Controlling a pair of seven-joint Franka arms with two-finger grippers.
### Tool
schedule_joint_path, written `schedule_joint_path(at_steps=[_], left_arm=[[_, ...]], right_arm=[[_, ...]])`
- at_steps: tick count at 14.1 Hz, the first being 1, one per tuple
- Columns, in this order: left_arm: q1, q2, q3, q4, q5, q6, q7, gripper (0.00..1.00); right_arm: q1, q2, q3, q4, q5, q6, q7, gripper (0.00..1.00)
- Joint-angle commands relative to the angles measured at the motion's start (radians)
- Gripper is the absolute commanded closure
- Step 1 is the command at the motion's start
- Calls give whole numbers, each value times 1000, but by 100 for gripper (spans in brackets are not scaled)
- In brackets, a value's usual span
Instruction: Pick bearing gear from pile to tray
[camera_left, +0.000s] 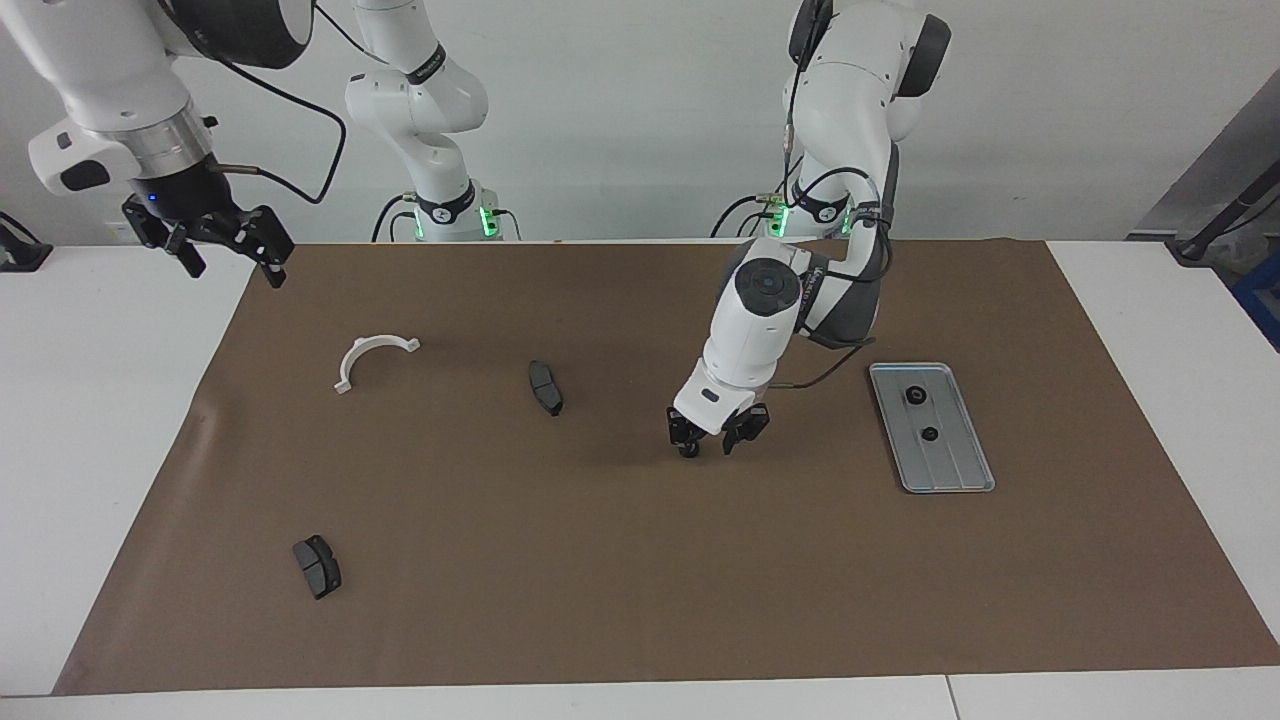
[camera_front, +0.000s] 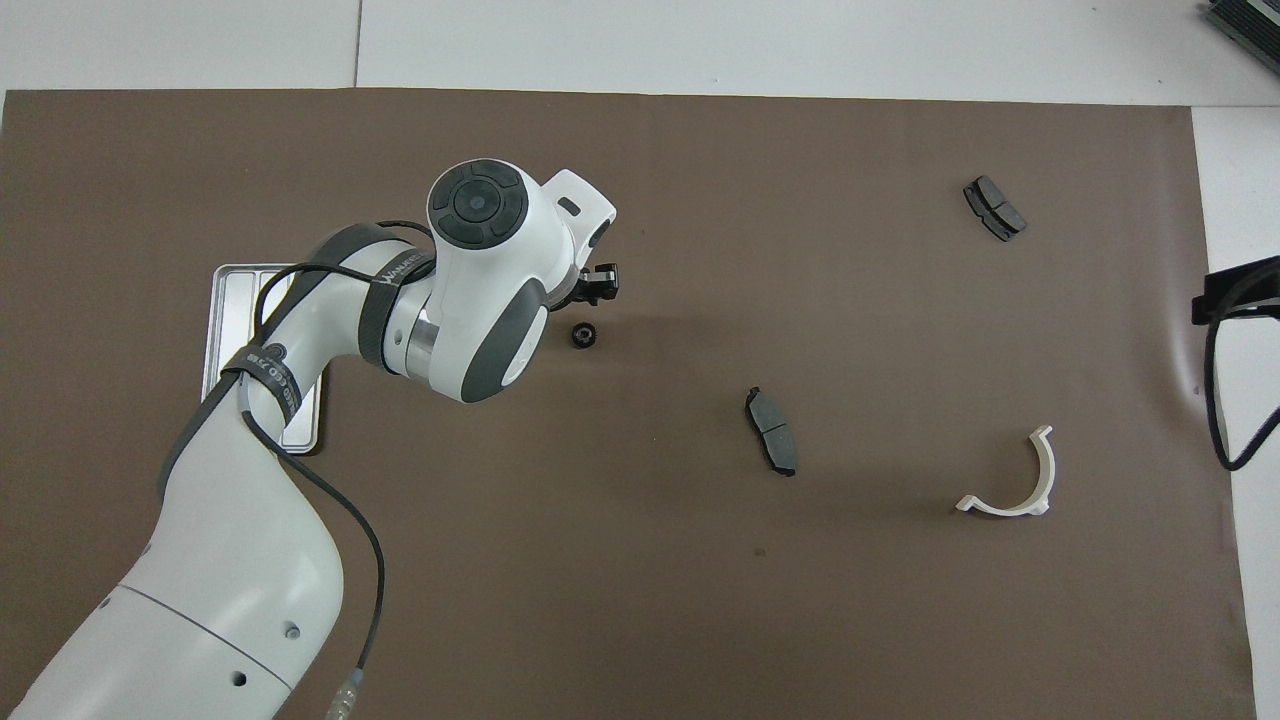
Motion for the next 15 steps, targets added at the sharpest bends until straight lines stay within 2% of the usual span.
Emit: schedule_joint_path(at_steps=[1, 6, 8, 15], left_arm=[[-33, -2, 19, -41, 17, 44, -16, 35], [-35, -16, 19, -112, 19, 112, -16, 30], [-46, -22, 19, -135, 19, 130, -16, 29], [-59, -27, 20, -155, 20, 132, -16, 30]], right_arm=[[13, -16, -1, -24, 21, 6, -18, 0], [28, -31, 0, -49, 8, -14, -22, 0], [30, -24, 10, -29, 16, -67, -25, 0], [30, -28, 22, -36, 11, -89, -21, 0]])
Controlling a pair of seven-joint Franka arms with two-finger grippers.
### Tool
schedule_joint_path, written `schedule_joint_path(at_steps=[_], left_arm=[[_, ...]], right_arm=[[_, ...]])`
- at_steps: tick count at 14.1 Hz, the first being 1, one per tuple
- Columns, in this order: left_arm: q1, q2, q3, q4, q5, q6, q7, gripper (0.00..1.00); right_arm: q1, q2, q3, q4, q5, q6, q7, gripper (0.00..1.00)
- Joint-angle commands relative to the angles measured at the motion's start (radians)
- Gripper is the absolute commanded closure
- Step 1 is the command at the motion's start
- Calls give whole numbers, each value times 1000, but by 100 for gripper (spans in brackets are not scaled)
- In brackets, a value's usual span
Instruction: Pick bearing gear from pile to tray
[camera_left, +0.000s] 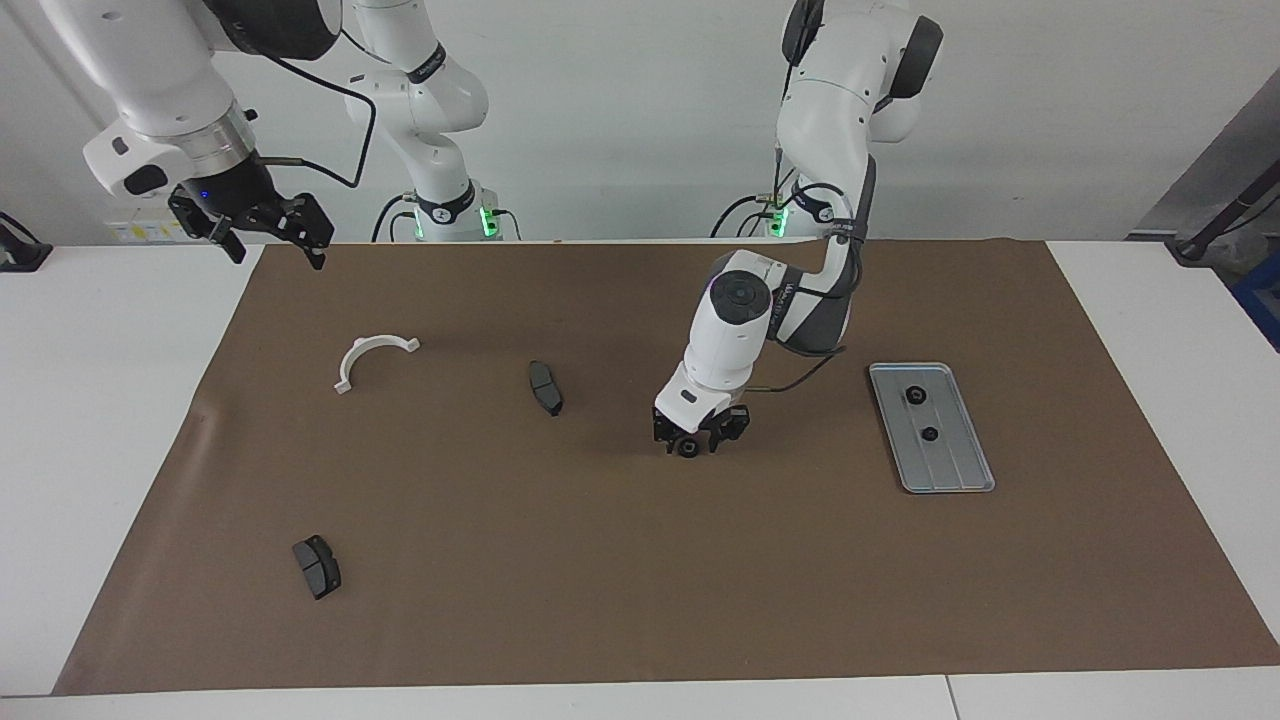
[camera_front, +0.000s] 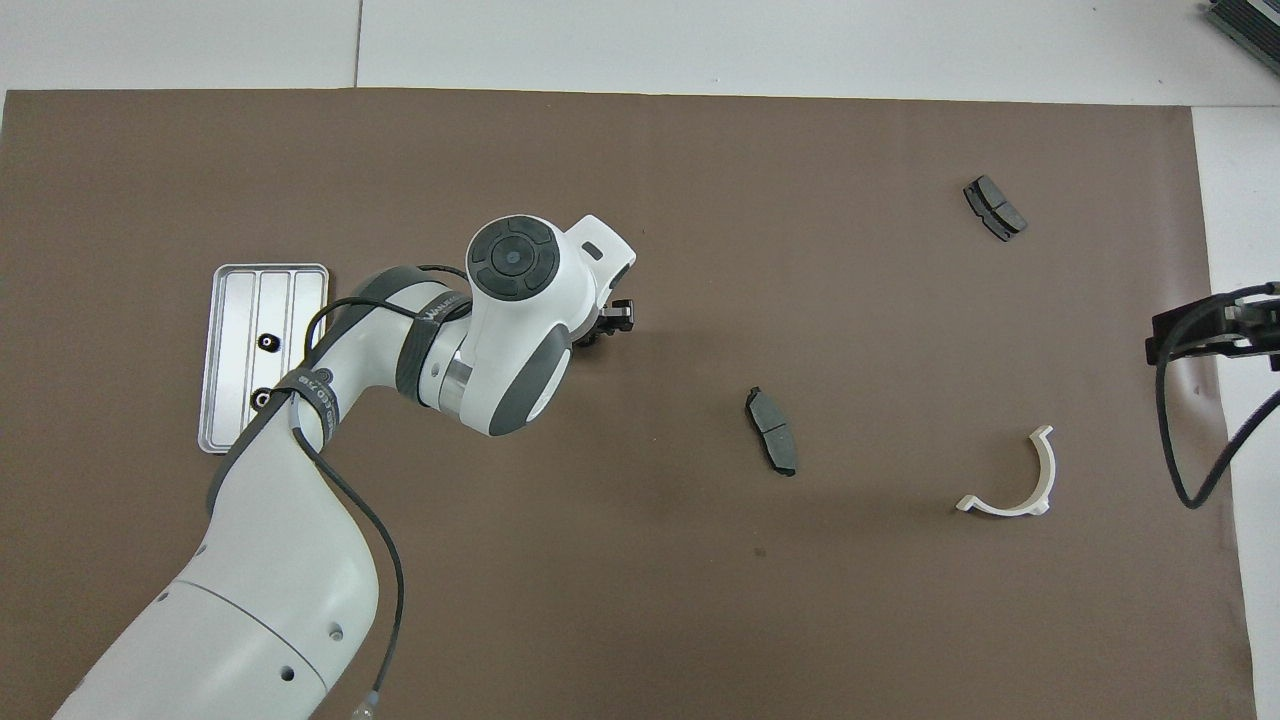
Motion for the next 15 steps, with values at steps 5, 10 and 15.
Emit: schedule_joint_path(at_steps=[5, 10, 15], left_arm=[[-27, -37, 17, -65, 48, 22, -14, 31], [-40, -38, 17, -76, 51, 22, -16, 35], [-44, -38, 17, -81, 86, 22, -13, 39]], right_arm=[[-2, -25, 2, -24, 20, -3, -20, 0], [-5, -28, 5, -26, 20, -4, -20, 0], [-5, -28, 5, -26, 20, -4, -20, 0]])
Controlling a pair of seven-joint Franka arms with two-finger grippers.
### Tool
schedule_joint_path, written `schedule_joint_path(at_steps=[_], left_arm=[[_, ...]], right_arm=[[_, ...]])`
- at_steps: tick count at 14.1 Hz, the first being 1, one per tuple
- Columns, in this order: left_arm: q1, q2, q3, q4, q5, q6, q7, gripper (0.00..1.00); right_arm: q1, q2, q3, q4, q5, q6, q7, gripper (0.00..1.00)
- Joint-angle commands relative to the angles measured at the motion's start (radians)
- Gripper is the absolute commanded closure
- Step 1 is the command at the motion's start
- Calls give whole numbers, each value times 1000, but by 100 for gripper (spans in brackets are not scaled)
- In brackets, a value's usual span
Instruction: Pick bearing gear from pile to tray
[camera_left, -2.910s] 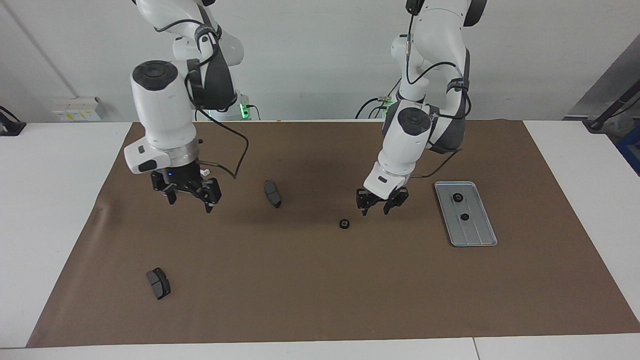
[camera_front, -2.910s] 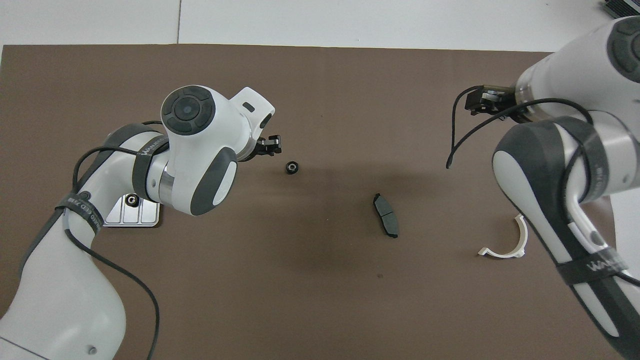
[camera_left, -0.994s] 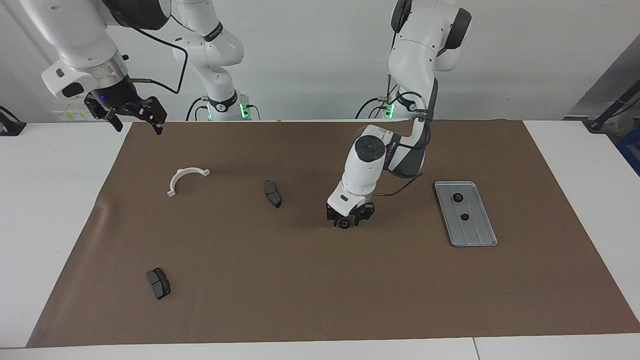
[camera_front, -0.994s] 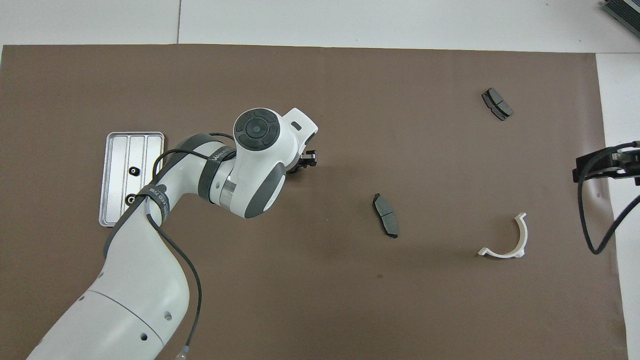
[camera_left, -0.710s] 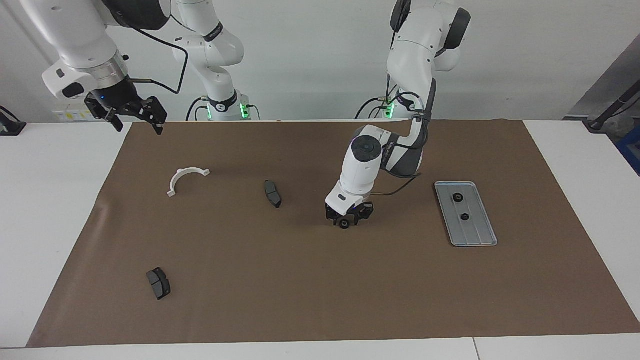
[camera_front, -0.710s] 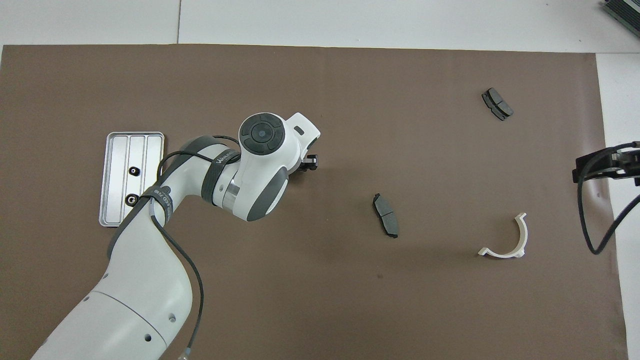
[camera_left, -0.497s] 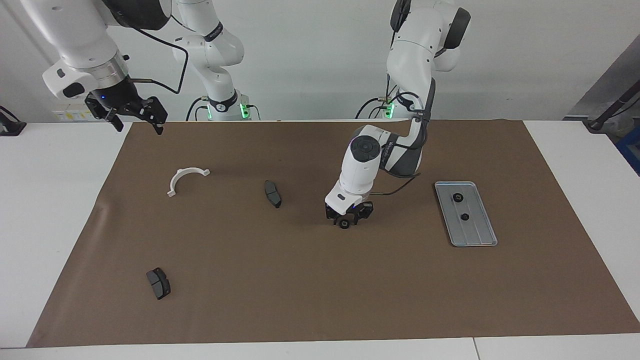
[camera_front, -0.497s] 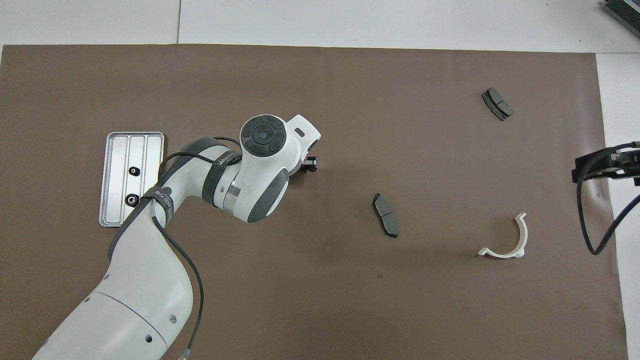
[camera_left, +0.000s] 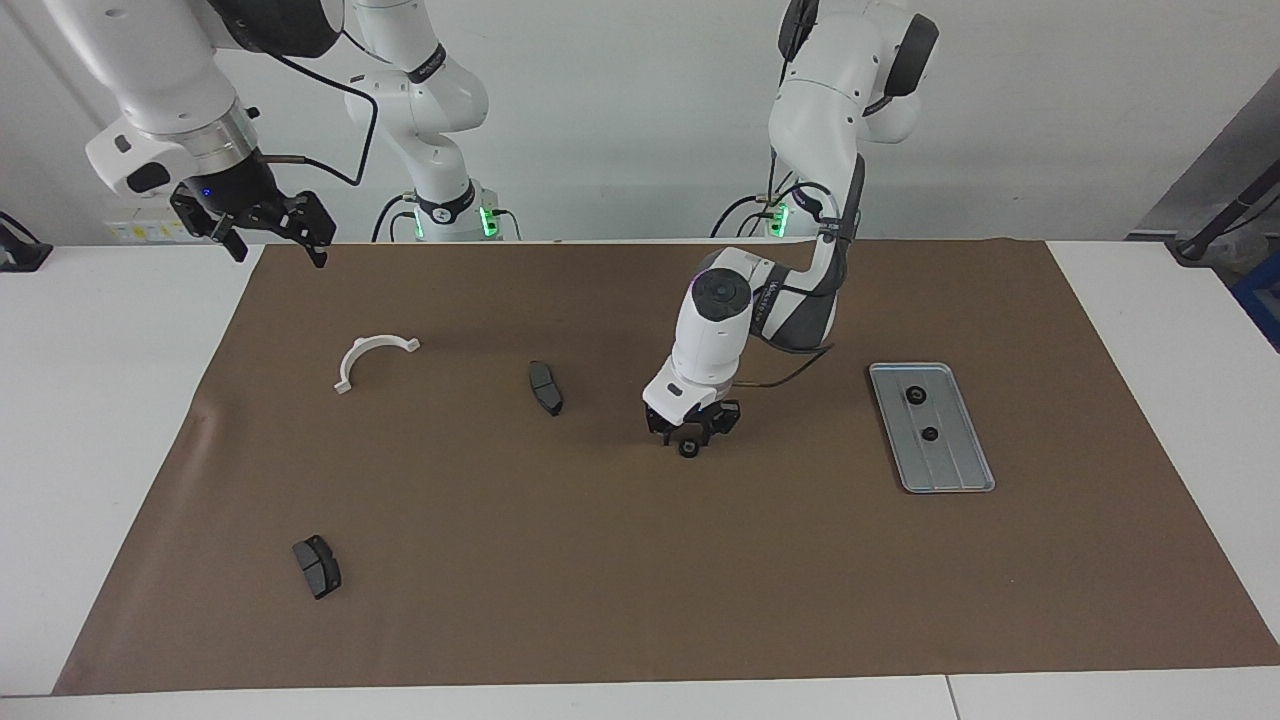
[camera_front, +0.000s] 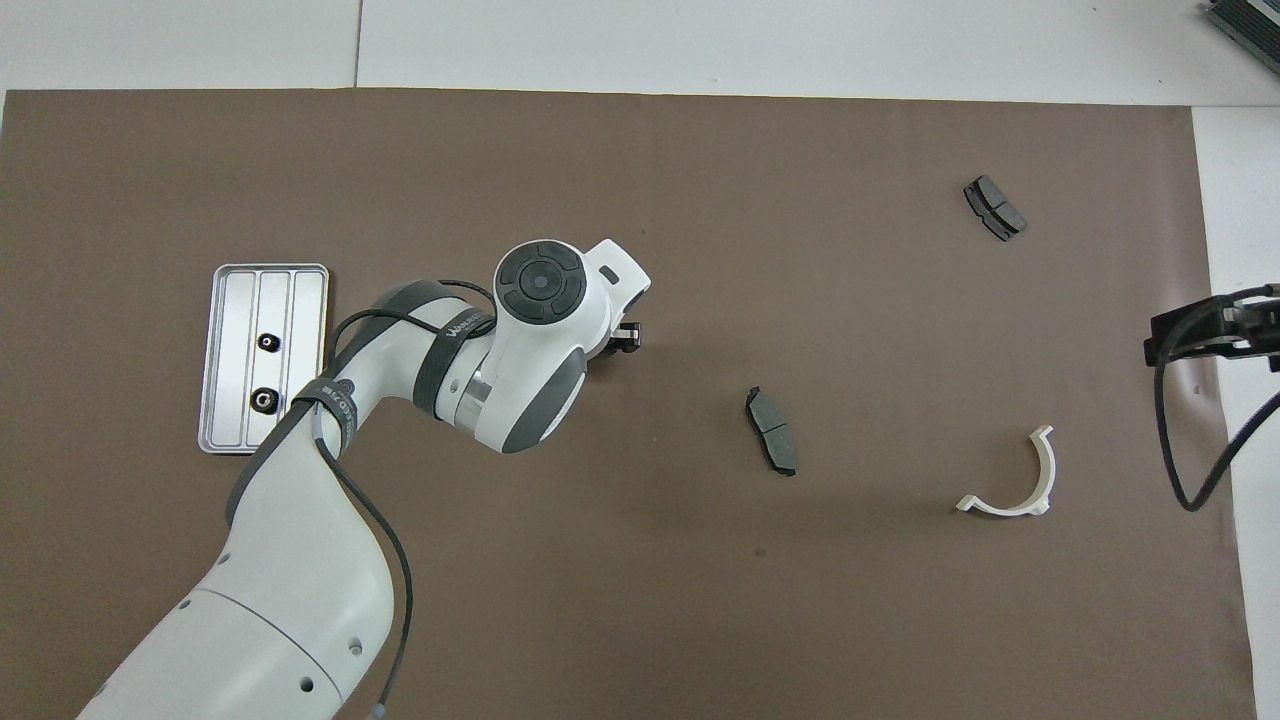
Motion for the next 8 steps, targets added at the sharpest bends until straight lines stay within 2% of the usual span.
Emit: schedule_joint_path(at_steps=[1, 3, 5, 8], left_arm=[[-17, -34, 17, -45, 35, 21, -10, 41], [-17, -34, 17, -44, 58, 23, -7, 45], [-16, -34, 17, -44, 67, 31, -3, 46], [-17, -32, 15, -41, 90, 47, -2, 46]], right_arm=[[-9, -23, 5, -23, 20, -1, -20, 0], [-8, -24, 6, -24, 26, -2, -15, 0], [-15, -21, 5, -26, 57, 53, -14, 0], [-15, -20, 6, -26, 71, 63, -12, 0]])
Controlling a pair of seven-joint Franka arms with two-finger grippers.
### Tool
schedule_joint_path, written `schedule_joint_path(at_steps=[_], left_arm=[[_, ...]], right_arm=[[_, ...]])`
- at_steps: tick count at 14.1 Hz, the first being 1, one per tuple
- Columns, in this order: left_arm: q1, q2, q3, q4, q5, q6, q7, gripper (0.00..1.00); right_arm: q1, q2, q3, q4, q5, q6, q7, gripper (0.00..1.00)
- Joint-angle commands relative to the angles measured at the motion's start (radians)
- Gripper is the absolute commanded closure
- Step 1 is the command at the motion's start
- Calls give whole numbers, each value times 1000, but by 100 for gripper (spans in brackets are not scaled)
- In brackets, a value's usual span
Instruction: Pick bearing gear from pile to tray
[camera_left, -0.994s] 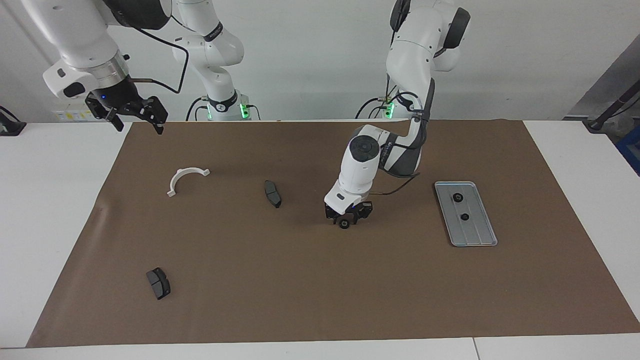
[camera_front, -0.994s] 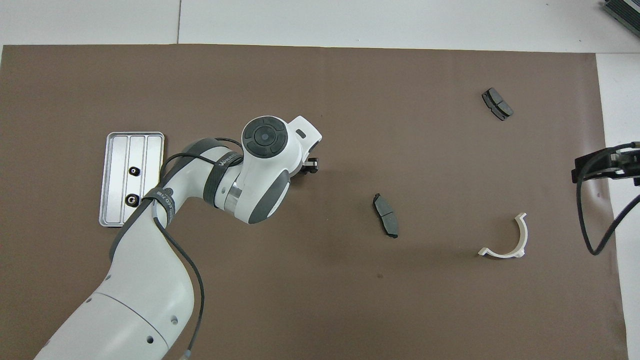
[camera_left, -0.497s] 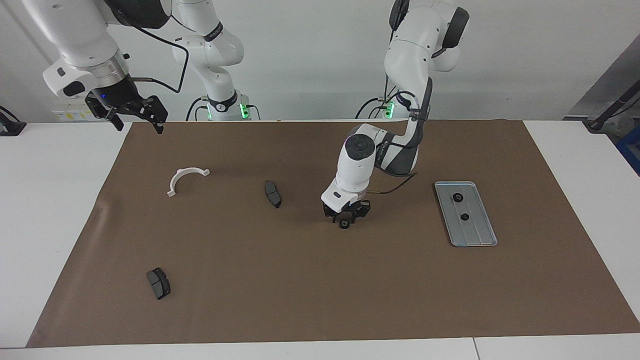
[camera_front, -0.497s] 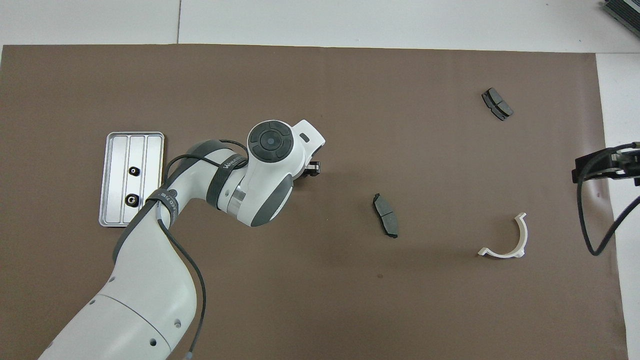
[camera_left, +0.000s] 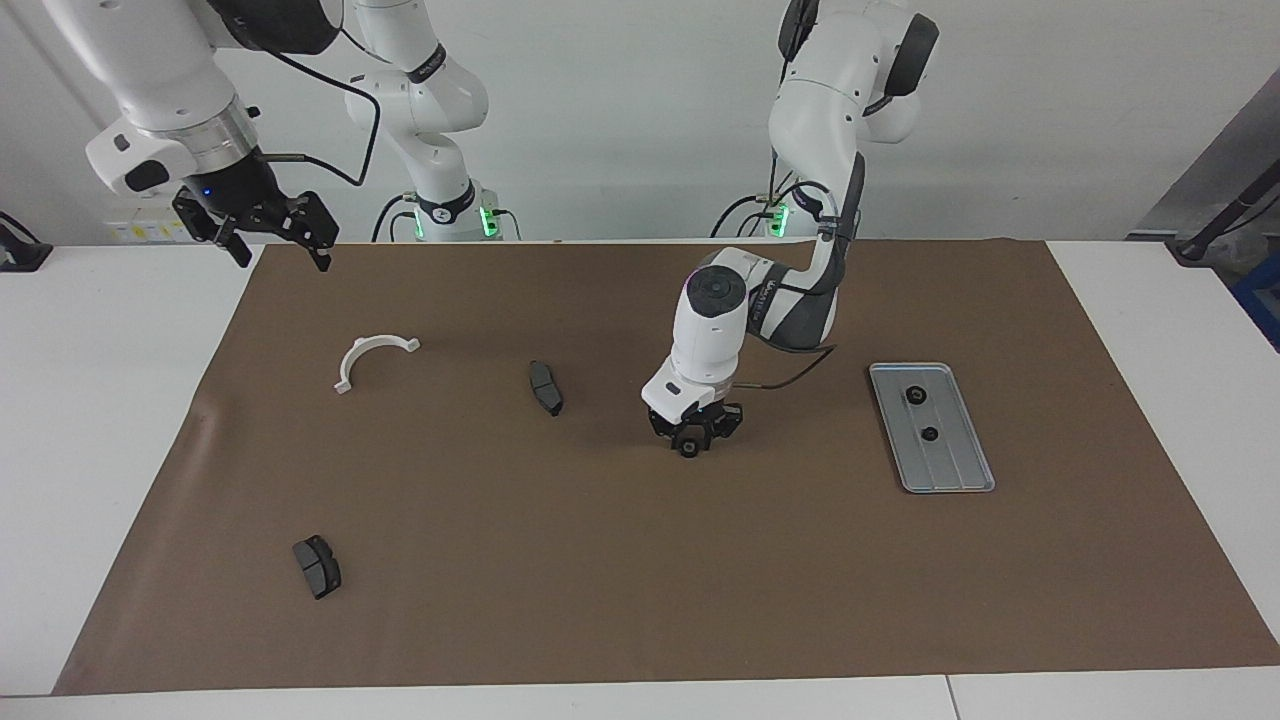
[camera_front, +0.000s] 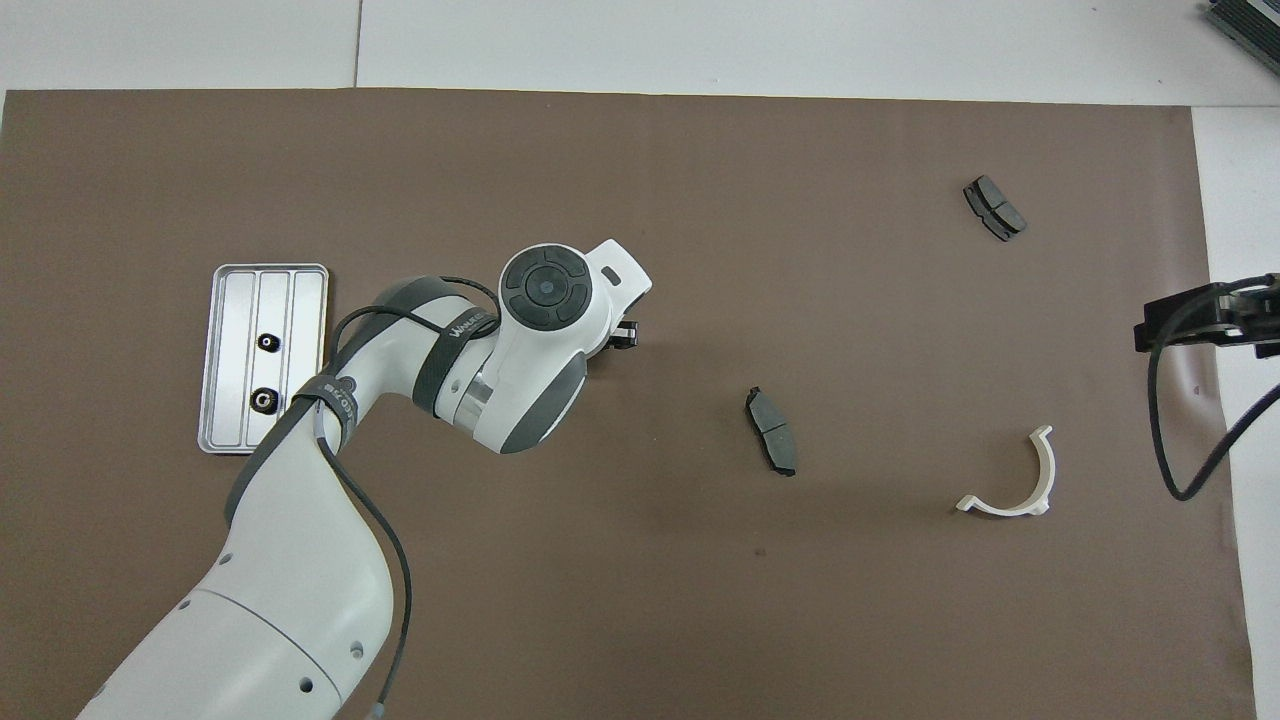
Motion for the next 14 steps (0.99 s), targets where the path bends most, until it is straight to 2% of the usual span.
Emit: schedule_joint_path(at_steps=[1, 14], left_arm=[[-17, -31, 15, -38, 35, 29, -2, 46], [-27, -37, 9, -63, 60, 45, 71, 41]], right_arm=[[-15, -19, 5, -26, 35, 20, -12, 0], [-9, -21, 7, -26, 40, 11, -15, 0]])
